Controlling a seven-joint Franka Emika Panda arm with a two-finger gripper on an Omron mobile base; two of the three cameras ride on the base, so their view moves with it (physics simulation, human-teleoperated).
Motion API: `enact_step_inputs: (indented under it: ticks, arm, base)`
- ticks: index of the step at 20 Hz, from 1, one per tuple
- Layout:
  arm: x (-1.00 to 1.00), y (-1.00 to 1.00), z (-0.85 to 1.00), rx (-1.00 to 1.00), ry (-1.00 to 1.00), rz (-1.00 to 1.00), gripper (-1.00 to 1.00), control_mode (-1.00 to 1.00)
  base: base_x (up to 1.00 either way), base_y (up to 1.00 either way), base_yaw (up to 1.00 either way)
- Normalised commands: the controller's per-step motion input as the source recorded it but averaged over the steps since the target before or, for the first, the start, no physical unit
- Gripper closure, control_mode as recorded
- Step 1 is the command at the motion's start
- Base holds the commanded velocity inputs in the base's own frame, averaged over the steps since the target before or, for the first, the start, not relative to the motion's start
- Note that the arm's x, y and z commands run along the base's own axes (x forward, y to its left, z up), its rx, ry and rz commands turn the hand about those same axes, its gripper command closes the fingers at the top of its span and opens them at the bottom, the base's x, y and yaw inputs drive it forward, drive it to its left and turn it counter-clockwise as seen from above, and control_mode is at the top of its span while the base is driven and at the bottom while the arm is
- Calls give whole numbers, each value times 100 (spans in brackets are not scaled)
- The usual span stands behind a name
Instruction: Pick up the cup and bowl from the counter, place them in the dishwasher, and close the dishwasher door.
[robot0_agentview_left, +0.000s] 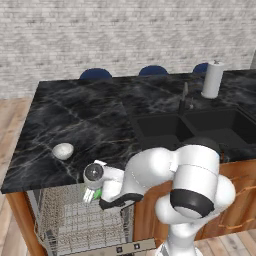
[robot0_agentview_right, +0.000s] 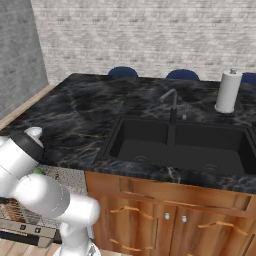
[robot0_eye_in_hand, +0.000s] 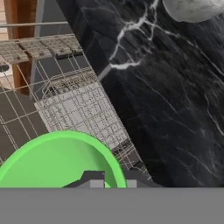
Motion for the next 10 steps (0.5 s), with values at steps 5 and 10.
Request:
enact_step_inputs:
  ticks: [5,10]
  arm:
    - [0,49,-36,-17,0,0,100,-100]
    - [1,35,-34,-14,0,0,100,-100]
  base:
    - [0,0,0]
    - [0,0,0]
